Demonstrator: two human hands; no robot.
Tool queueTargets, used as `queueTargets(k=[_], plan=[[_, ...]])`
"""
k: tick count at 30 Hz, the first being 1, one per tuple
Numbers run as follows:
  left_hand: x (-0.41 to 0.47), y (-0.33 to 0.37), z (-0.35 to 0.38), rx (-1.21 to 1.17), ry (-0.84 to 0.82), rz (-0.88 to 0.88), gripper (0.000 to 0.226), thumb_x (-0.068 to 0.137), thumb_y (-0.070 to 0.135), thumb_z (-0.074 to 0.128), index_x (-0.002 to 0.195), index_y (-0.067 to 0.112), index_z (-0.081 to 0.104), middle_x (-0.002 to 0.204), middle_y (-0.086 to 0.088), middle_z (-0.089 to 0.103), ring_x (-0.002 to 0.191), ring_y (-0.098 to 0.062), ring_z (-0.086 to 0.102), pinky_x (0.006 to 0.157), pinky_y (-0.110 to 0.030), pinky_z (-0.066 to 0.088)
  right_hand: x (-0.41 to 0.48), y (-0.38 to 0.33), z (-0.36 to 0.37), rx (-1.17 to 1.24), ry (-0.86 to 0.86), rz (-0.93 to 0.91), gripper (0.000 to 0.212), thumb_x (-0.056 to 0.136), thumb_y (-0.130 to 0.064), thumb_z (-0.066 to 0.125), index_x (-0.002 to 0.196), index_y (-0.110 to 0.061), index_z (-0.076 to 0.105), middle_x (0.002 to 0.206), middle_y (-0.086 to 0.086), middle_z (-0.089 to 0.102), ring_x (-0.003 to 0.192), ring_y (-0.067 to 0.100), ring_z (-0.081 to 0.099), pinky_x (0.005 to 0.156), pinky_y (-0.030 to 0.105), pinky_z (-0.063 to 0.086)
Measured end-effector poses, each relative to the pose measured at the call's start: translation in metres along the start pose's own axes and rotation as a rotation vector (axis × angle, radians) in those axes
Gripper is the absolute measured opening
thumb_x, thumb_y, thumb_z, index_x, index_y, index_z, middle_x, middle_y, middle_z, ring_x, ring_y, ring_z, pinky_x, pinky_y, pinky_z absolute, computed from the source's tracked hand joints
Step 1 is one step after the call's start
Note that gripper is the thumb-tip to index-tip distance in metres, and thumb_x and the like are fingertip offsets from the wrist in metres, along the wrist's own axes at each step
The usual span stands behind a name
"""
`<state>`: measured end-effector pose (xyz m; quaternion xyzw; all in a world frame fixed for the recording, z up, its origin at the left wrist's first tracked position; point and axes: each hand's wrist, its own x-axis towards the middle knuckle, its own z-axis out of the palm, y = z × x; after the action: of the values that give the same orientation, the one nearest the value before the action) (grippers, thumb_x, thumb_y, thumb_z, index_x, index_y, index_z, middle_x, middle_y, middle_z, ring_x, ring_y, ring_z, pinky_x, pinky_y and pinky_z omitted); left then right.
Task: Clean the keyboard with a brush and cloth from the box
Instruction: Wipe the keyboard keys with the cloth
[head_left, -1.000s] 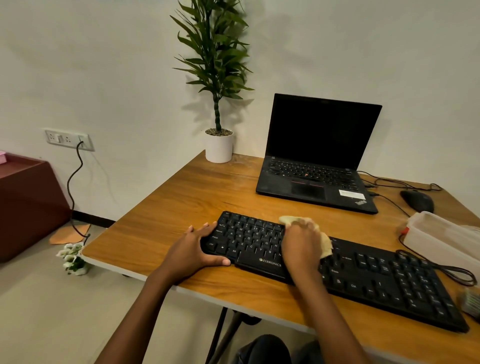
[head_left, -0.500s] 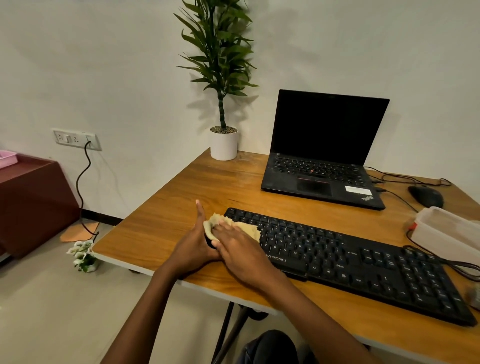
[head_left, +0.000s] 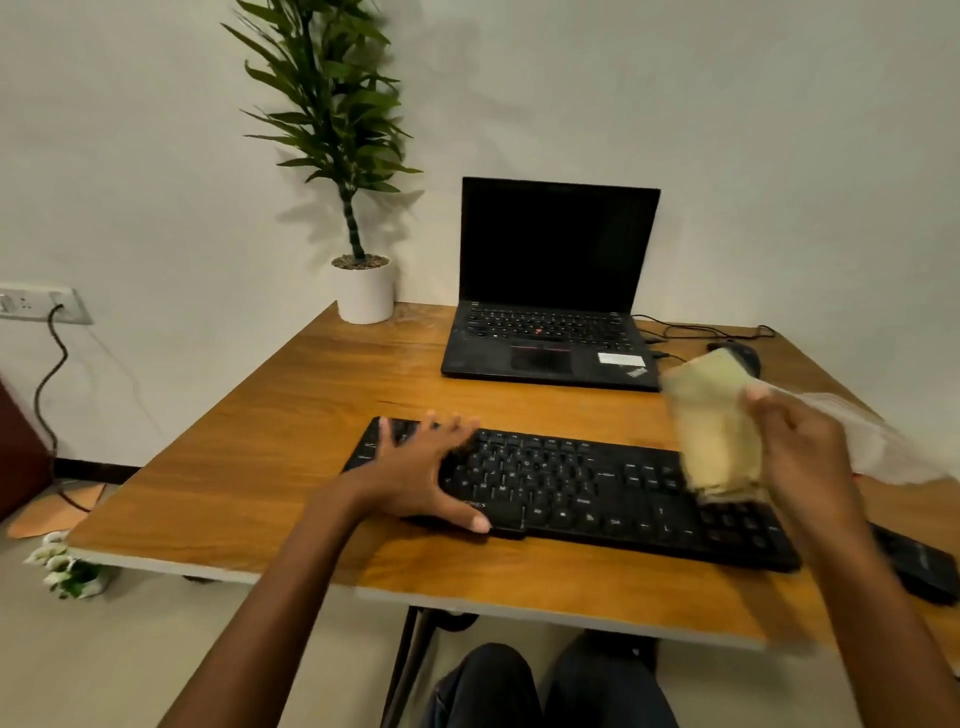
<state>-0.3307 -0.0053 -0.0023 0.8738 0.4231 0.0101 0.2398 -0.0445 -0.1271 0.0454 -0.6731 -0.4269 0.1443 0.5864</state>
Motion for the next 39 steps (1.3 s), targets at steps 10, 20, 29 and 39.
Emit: queueTargets(k=[10, 20, 29, 39], plan=[[0.080, 0.069, 0.017, 0.382, -0.122, 0.101, 0.130, 0.066, 0.074, 0.063, 0.144, 0.024, -0.028, 0.160, -0.003, -0.004, 0.146, -0.024, -0.007, 0.091, -0.067, -0.033, 0.026, 0.079, 0.013, -0.924, -0.352, -0.271, 0.039, 0.100, -0.026, 0.034, 0.137, -0.016, 0.041, 0.145, 0.009, 0.040, 0.132, 0.022, 0.040, 0.104, 0.034, 0.034], [0.078, 0.070, 0.017, 0.475, -0.057, 0.124, 0.132, 0.063, 0.079, 0.060, 0.146, 0.020, -0.025, 0.158, -0.007, 0.013, 0.145, -0.026, 0.010, 0.099, -0.068, -0.025, -0.057, 0.088, -0.013, -0.777, -0.307, -0.458, 0.057, 0.097, -0.049, 0.020, 0.122, -0.016, 0.060, 0.123, 0.003, 0.062, 0.112, 0.012, 0.054, 0.087, 0.029, 0.043], [0.065, 0.056, 0.011, 0.400, -0.086, 0.121, 0.127, 0.067, 0.070, 0.066, 0.142, 0.033, -0.029, 0.159, -0.002, -0.002, 0.146, -0.024, -0.004, 0.093, -0.066, -0.031, -0.053, 0.048, -0.008, -0.240, 0.116, -0.171, 0.032, 0.097, -0.020, 0.042, 0.114, 0.001, 0.059, 0.069, 0.003, 0.058, 0.057, 0.009, 0.052, 0.040, 0.013, 0.038], [0.058, 0.039, 0.004, 0.388, -0.108, 0.065, 0.131, 0.062, 0.072, 0.067, 0.138, 0.038, -0.034, 0.159, -0.005, 0.003, 0.146, -0.026, -0.002, 0.095, -0.070, -0.027, -0.081, 0.063, 0.103, -0.761, -0.040, -0.302, 0.022, 0.082, -0.014, 0.060, 0.101, -0.006, 0.069, 0.107, 0.012, 0.069, 0.103, 0.026, 0.065, 0.087, 0.043, 0.050]])
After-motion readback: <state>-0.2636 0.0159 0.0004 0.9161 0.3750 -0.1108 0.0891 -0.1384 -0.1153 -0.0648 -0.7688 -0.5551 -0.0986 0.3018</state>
